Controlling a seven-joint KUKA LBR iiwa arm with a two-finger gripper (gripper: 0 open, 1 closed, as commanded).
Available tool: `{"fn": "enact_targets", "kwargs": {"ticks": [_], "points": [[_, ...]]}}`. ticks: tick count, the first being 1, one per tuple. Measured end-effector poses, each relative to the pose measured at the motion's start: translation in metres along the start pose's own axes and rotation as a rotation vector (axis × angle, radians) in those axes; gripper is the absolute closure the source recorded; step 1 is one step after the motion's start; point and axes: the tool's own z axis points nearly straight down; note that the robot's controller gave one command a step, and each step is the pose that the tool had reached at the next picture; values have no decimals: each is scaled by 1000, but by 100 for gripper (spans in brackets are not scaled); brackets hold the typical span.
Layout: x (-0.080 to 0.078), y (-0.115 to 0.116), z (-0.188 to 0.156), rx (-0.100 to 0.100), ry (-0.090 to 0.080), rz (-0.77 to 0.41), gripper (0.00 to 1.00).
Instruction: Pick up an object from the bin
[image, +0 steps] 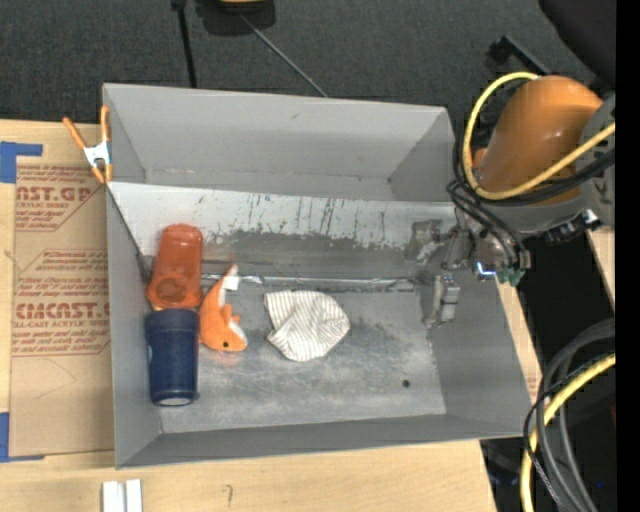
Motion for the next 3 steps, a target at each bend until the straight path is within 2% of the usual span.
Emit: {"fn": "enact_targets", "kwargs": {"ticks": [1,2,3], "points": [[-1,0,-5,1,-8,-1,0],[6,26,35,2,-16,10,0],[0,73,74,0,-5,-34,0]]}}
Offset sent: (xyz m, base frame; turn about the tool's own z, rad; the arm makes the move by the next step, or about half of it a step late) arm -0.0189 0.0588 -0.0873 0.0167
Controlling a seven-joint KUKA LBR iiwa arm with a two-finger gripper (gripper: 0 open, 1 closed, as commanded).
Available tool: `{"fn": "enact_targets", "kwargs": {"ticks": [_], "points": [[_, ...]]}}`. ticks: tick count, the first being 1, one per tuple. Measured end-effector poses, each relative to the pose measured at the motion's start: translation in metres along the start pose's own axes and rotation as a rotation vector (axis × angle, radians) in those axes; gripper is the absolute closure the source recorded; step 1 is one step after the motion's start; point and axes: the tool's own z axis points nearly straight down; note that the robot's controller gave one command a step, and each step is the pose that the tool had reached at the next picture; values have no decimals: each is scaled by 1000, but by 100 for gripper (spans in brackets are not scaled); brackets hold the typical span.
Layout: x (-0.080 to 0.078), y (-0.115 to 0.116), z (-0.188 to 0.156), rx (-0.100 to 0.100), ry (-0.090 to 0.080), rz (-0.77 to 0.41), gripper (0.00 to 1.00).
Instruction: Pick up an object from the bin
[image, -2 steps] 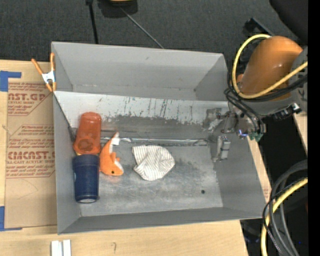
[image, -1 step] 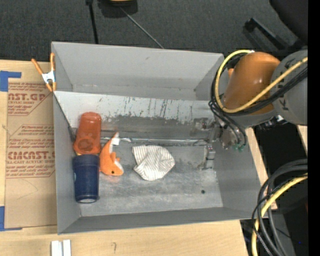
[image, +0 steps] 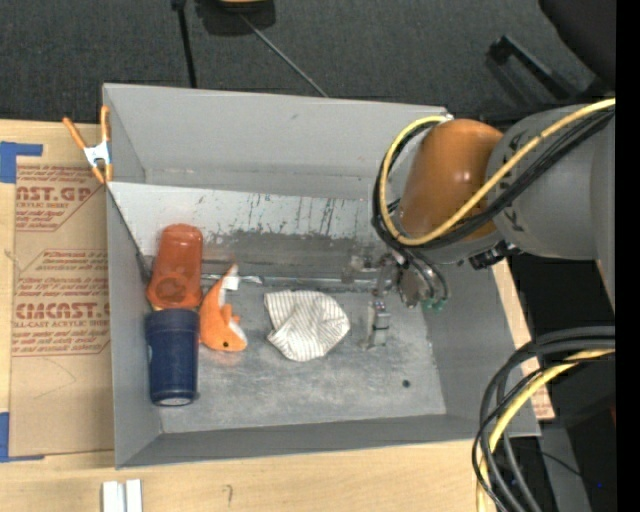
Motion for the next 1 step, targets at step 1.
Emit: {"fn": "enact_targets", "kwargs": {"ticks": [1], "points": [[18,12,20,-3,-3,36,0]]}}
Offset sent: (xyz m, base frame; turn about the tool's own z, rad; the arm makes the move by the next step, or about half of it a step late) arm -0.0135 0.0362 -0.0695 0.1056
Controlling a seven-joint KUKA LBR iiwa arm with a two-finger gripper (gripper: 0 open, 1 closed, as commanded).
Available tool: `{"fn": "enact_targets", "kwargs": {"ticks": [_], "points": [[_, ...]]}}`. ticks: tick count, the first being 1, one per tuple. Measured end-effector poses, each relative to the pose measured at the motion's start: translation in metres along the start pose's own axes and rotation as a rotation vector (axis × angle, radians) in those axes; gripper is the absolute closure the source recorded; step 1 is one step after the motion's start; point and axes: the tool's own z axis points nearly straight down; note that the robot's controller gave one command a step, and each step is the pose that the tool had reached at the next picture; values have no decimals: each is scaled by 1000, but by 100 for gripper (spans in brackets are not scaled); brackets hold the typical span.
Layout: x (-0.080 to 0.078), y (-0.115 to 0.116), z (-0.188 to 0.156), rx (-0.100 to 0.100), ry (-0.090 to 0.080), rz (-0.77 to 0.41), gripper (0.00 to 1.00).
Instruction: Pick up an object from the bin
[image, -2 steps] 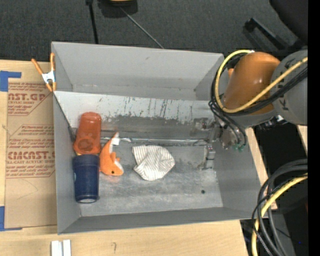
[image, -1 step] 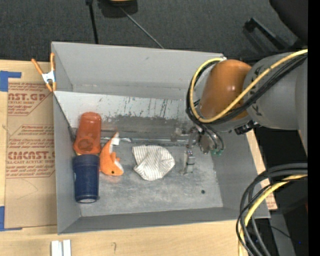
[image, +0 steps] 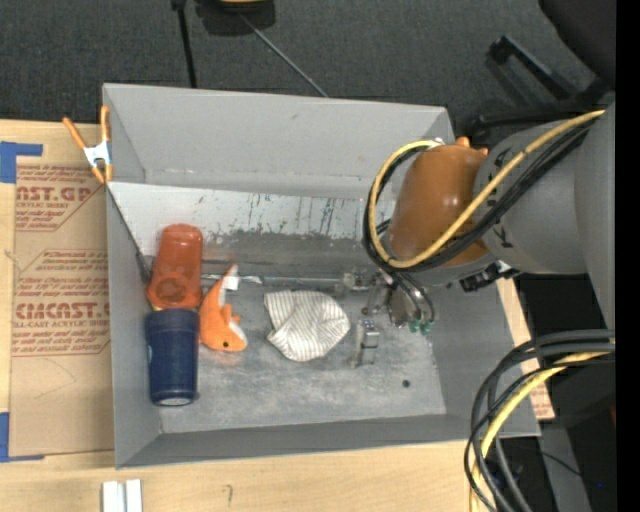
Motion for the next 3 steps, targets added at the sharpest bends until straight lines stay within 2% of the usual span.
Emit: {"fn": "enact_targets", "kwargs": {"ticks": [1,2,3], "points": [[-2,17,36,1,-1,56,0],[-18,46,49,2,-2,-8,100],[-18,46,49,2,-2,-8,100]]}}
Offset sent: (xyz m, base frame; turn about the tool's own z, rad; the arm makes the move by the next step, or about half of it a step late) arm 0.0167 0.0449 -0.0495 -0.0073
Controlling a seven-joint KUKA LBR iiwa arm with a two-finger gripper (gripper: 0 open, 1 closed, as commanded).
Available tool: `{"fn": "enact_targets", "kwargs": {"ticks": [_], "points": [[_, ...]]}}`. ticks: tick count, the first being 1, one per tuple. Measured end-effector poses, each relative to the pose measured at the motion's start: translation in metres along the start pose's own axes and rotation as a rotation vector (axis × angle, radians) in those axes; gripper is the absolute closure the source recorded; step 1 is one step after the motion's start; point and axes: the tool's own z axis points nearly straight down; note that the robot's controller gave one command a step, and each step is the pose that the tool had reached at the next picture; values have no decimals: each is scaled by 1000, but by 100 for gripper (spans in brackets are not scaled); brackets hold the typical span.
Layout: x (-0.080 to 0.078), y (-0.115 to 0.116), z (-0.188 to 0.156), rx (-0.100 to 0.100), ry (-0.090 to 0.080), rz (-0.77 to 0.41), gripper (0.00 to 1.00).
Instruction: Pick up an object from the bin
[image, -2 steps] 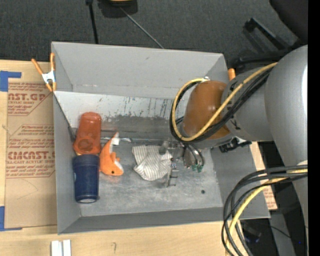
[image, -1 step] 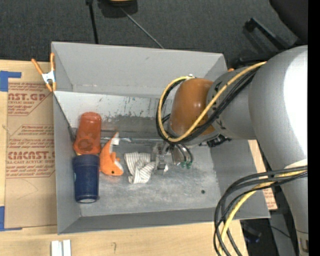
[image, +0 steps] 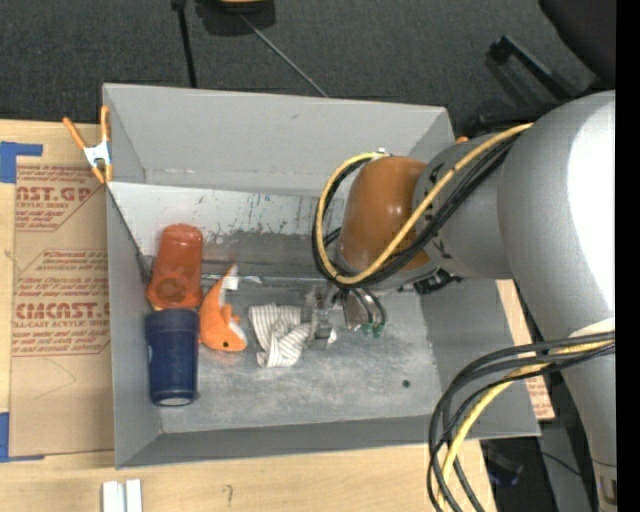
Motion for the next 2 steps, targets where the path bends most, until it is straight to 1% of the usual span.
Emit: {"fn": "enact_targets", "kwargs": {"ticks": [1,2], "points": [[1,-2,-39,0,13,1,100],[-4,11,-175,0,2,-41,100]]}}
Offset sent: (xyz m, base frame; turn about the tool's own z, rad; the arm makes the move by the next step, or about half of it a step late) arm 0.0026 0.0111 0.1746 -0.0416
